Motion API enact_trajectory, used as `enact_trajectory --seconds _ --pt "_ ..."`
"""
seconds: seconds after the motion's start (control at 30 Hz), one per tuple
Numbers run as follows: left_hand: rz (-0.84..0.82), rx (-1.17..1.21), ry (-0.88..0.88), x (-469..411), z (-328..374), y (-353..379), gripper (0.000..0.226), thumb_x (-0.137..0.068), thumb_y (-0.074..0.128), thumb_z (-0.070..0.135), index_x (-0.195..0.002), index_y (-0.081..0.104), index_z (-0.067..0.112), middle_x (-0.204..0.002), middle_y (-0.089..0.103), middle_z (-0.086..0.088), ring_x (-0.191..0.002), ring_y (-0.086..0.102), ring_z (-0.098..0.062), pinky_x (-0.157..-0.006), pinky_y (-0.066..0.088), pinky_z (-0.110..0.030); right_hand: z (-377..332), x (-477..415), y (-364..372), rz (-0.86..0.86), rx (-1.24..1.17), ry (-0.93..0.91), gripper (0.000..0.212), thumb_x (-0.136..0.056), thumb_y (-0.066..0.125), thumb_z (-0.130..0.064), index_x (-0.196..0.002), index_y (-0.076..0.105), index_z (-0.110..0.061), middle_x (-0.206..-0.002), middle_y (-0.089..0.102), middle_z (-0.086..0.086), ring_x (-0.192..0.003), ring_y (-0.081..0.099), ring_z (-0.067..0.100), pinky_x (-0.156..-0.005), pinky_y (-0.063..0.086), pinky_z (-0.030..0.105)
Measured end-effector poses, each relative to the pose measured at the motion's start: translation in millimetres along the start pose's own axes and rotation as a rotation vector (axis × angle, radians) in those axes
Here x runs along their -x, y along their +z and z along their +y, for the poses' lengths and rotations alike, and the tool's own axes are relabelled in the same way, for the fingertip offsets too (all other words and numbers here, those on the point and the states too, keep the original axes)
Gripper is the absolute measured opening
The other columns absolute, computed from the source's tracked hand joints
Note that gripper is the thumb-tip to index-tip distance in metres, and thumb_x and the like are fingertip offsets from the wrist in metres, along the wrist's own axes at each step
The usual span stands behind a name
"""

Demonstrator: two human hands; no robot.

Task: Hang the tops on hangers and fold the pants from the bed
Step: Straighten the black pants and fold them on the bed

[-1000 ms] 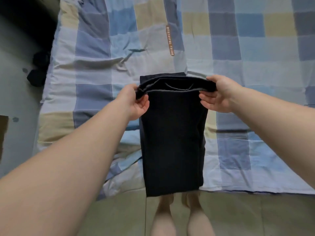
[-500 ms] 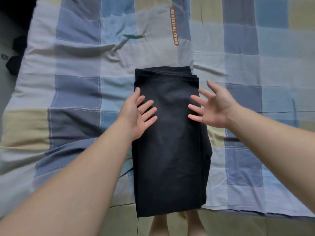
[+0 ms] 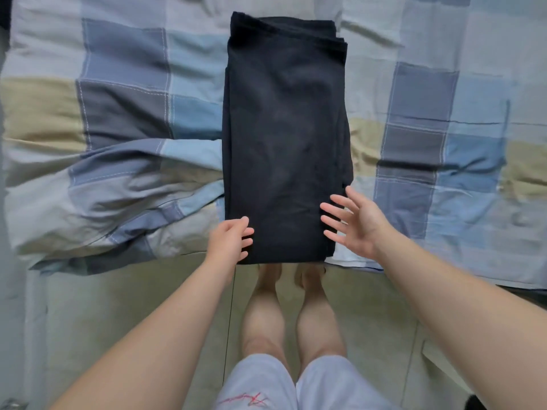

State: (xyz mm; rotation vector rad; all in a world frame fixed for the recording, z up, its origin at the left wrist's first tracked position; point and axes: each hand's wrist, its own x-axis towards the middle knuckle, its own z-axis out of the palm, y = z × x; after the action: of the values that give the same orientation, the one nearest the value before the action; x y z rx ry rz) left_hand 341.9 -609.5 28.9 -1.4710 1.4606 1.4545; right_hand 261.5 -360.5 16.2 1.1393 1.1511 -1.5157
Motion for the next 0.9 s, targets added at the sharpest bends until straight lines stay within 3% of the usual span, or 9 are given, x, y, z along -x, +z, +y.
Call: enact_trajectory --seconds 0.13,0.23,0.3,0.37,0.47,0.53,0.6,0.67,0.9 --pt "0.118 -0.249 0.042 -15.1 -44.8 -6.4 0.028 -0.093 0.067 0.039 -0.108 0.06 0.017 -0.11 0.068 0.0 -0.093 0.064 -0.014 -0.076 0.047 -0.032 43.2 -12.0 -16.4 0.172 0.384 0.027 0.044 -0.095 0.055 -0.056 -0.131 0.052 -0.031 -0.141 0.056 -0.004 -0.127 0.049 0.017 -0.103 0.038 0.042" --pt "0.295 -0.288 0.122 -29.6 -56.5 -8.0 0.051 -0.084 0.076 0.043 -0.116 0.048 0.015 -0.115 0.056 0.003 -0.099 0.056 -0.015 -0.08 0.04 -0.027 62.1 -27.8 -27.3 0.26 0.466 0.012 0.076 -0.09 0.065 -0.056 -0.152 0.03 -0.029 -0.157 0.035 -0.006 -0.135 0.042 0.019 -0.11 0.036 0.044" --pt "0.289 -0.301 0.164 -40.7 -59.4 -6.1 0.06 -0.08 0.079 0.044 -0.121 0.045 0.017 -0.121 0.053 0.003 -0.109 0.054 -0.016 -0.087 0.04 -0.027 70.9 -36.6 -31.7 0.235 0.488 0.015 0.088 -0.087 0.07 -0.053 -0.157 0.022 -0.028 -0.155 0.035 -0.008 -0.129 0.044 0.018 -0.108 0.037 0.041" --pt "0.164 -0.267 0.142 -49.2 -57.8 -1.8 0.064 -0.078 0.081 0.043 -0.125 0.049 0.014 -0.119 0.06 0.006 -0.111 0.06 -0.016 -0.086 0.047 -0.027 78.6 -43.1 -35.5 0.182 0.494 0.016 0.08 -0.086 0.074 -0.048 -0.15 0.032 -0.026 -0.133 0.05 -0.017 -0.111 0.054 0.008 -0.09 0.04 0.028" --pt "0.044 -0.253 0.113 -53.0 -56.1 3.7 0.07 -0.072 0.081 0.046 -0.13 0.057 0.016 -0.123 0.066 0.006 -0.112 0.064 -0.018 -0.098 0.051 -0.035 82.9 -45.7 -35.1 0.138 0.486 -0.011 0.046 -0.084 0.077 -0.041 -0.118 0.049 -0.03 -0.103 0.058 -0.025 -0.084 0.055 -0.007 -0.065 0.038 0.018" --pt "0.053 -0.279 0.145 -51.3 -58.7 5.5 0.055 -0.077 0.08 0.045 -0.122 0.062 0.02 -0.115 0.067 0.01 -0.108 0.065 -0.016 -0.096 0.051 -0.034 83.7 -44.8 -34.7 0.109 0.456 -0.026 0.035 -0.083 0.079 -0.038 -0.108 0.057 -0.03 -0.106 0.068 -0.017 -0.084 0.065 -0.002 -0.064 0.045 0.016" --pt "0.046 -0.282 0.145 -45.9 -62.1 6.9 0.045 -0.082 0.078 0.044 -0.119 0.065 0.021 -0.108 0.068 0.008 -0.105 0.066 -0.018 -0.096 0.052 -0.035 86.0 -40.7 -34.6 0.071 0.442 -0.01 0.042 -0.082 0.081 -0.037 -0.119 0.063 -0.028 -0.114 0.072 -0.011 -0.097 0.07 0.006 -0.079 0.054 0.021" --pt "0.026 -0.277 0.116 -36.3 -62.6 7.5 0.041 -0.084 0.076 0.044 -0.116 0.066 0.021 -0.11 0.07 0.004 -0.103 0.066 -0.02 -0.097 0.053 -0.038 89.1 -33.0 -34.1 0.088 0.428 0.022 0.05 -0.083 0.08 -0.037 -0.128 0.061 -0.022 -0.12 0.072 -0.005 -0.108 0.068 0.015 -0.094 0.053 0.032" --pt "0.027 -0.258 0.104 15.8 -72.2 1.5 0.047 -0.086 0.075 0.042 -0.124 0.066 0.016 -0.109 0.068 0.004 -0.1 0.065 -0.02 -0.092 0.053 -0.034 107.1 23.6 -30.4 0.175 0.321 -0.027 0.04 -0.086 0.078 -0.028 -0.121 0.064 -0.014 -0.11 0.073 -0.001 -0.089 0.07 0.012 -0.056 0.054 0.021"
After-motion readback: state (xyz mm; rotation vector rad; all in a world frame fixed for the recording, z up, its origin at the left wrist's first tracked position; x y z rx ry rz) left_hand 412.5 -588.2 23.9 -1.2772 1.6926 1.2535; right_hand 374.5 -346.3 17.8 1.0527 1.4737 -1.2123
